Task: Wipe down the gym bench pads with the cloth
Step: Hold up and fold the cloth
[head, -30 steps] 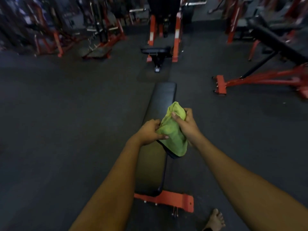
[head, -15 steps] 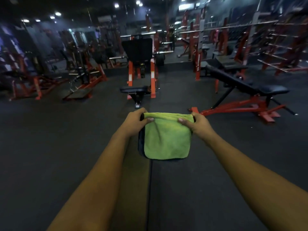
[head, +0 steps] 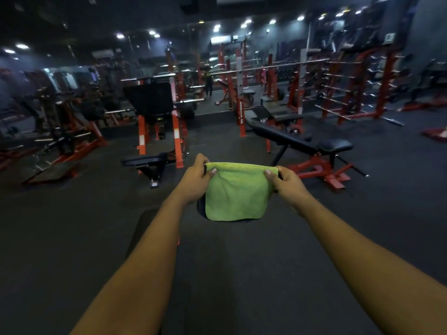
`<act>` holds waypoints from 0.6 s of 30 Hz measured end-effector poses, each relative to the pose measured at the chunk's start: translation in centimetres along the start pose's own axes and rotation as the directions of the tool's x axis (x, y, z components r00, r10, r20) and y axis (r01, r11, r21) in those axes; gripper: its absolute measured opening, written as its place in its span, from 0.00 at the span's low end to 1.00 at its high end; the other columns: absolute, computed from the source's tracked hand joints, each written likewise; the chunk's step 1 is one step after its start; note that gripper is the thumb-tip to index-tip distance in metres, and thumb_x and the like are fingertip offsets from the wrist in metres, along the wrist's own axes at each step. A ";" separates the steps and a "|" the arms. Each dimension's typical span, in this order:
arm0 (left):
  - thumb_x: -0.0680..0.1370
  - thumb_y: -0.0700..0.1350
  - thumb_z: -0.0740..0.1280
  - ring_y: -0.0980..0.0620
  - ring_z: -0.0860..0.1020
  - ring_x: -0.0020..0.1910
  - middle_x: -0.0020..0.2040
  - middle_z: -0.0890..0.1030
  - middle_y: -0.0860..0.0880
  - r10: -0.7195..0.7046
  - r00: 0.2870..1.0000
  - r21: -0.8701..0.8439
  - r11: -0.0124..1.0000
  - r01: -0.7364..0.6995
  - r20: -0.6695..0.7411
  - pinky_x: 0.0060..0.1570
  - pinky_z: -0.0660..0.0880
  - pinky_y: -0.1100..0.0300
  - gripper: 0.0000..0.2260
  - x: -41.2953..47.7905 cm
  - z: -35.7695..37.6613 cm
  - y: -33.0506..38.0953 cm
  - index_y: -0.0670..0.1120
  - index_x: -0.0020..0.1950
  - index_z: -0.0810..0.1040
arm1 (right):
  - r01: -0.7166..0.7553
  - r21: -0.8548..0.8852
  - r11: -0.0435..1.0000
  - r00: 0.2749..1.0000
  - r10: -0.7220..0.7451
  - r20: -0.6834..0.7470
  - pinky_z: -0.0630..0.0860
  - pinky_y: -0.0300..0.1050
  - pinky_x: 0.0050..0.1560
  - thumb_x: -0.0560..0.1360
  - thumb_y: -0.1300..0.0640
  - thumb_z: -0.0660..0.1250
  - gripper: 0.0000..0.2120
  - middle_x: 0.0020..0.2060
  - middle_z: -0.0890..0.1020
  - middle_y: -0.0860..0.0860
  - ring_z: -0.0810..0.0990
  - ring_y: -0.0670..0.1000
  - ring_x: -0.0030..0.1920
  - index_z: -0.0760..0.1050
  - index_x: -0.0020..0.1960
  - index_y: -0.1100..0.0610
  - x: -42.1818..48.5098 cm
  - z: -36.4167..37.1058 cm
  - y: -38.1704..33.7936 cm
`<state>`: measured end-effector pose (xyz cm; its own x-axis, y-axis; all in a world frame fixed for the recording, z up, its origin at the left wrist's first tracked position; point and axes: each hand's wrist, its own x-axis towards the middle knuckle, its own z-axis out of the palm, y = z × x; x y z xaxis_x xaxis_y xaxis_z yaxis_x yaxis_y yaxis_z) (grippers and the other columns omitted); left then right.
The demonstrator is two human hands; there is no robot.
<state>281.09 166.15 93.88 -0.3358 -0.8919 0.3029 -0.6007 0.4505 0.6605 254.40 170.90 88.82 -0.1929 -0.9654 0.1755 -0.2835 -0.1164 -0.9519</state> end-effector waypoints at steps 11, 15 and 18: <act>0.85 0.48 0.58 0.53 0.71 0.35 0.39 0.73 0.47 0.158 0.972 -0.132 0.982 -0.136 0.176 0.35 0.67 0.57 0.06 17.9 15.6 7.1 0.46 0.54 0.65 | -0.108 -0.119 0.987 0.930 0.058 -0.364 0.74 0.46 0.44 0.84 0.45 0.60 0.18 0.46 0.80 0.51 0.78 0.49 0.45 0.77 0.54 0.60 9.5 -15.8 5.5; 0.85 0.48 0.58 0.54 0.71 0.35 0.39 0.74 0.48 0.234 0.949 -0.202 0.960 -0.192 0.211 0.34 0.67 0.58 0.07 26.1 21.3 9.1 0.45 0.53 0.65 | -0.137 -0.187 0.973 0.900 0.043 -0.433 0.70 0.46 0.39 0.84 0.45 0.60 0.16 0.43 0.78 0.49 0.75 0.47 0.42 0.75 0.50 0.58 15.1 -21.9 7.4; 0.85 0.48 0.58 0.54 0.70 0.35 0.39 0.73 0.48 0.287 0.923 -0.239 0.944 -0.227 0.257 0.35 0.65 0.56 0.07 34.1 25.9 11.3 0.44 0.54 0.65 | -0.165 -0.191 0.967 0.853 0.043 -0.520 0.69 0.45 0.37 0.84 0.47 0.61 0.18 0.40 0.77 0.50 0.73 0.47 0.39 0.75 0.47 0.61 20.3 -27.0 8.5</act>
<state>244.12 141.88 93.86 -0.6687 -0.6838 0.2921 -0.3179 0.6180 0.7190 222.74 156.59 91.07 -0.6651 -0.7074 0.2393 -0.4221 0.0918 -0.9019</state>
